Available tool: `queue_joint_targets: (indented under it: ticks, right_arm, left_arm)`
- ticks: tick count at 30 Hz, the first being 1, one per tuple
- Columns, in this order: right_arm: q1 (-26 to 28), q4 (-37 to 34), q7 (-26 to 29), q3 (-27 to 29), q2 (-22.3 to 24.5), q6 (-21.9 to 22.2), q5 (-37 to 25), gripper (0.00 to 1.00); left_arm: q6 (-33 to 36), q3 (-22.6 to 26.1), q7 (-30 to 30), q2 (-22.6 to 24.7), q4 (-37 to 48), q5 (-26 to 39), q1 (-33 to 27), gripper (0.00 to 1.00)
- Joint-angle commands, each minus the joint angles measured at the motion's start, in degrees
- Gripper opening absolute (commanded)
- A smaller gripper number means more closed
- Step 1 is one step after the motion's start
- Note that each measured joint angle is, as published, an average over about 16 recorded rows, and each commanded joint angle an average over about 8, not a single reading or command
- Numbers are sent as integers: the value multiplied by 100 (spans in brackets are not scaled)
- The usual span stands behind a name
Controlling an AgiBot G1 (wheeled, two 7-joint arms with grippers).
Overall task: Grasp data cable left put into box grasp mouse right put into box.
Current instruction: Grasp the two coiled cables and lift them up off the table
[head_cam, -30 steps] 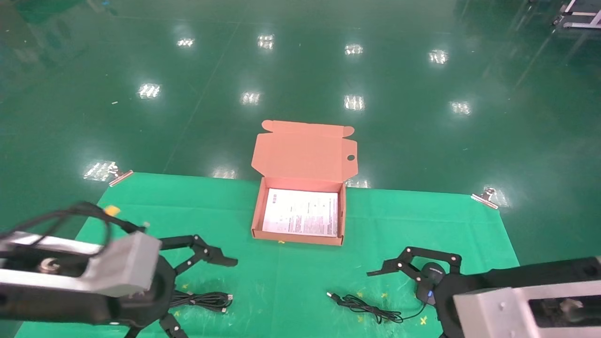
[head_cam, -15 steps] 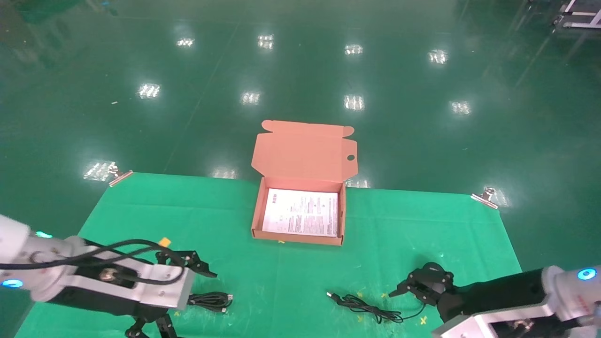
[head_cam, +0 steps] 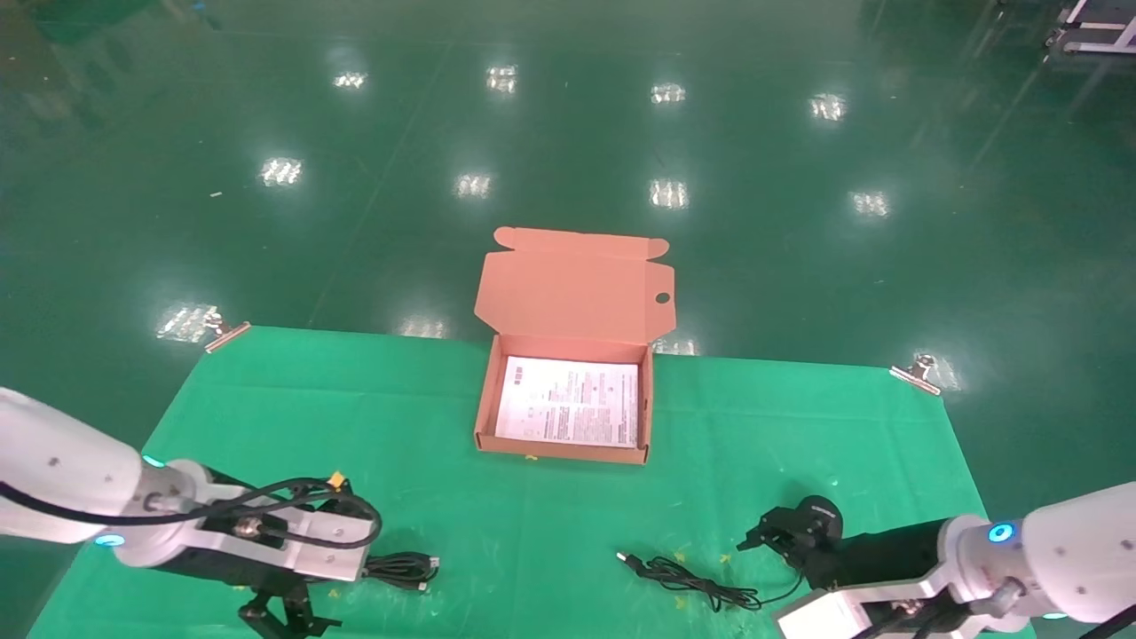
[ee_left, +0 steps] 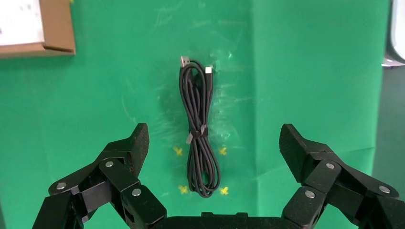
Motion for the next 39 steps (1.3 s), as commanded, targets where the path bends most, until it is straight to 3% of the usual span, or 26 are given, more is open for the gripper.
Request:
queue_joint_targets:
  ticks: [1, 11, 20, 35, 37, 39]
  right_arm:
    - [-61, -12, 111, -51, -74, 109, -170, 100]
    - [-293, -247, 676, -168, -382, 466, -622, 100]
    - [-262, -1013, 1018, -209, -785, 612, -763, 100]
    - [8, -2549, 672, -274, -1544, 962, -856, 100]
    - [23, -2683, 594, -293, -1625, 1041, -898, 100]
    - [31, -2800, 522, -306, -1694, 1130, -934, 75]
  left_arm:
    - [-109, 56, -55, 68, 58, 170, 53, 100]
    - [-534, 16, 81, 522, 1571, 129, 82, 100]
    - [-814, -90, 525, 907, 3123, -64, -33, 100]
    - [-1419, -153, 1577, 1531, 5064, -133, -381, 100]
    - [-1500, -151, 1706, 1581, 5211, -122, -414, 90]
    - [-1560, -151, 1832, 1618, 5331, -119, -439, 65]
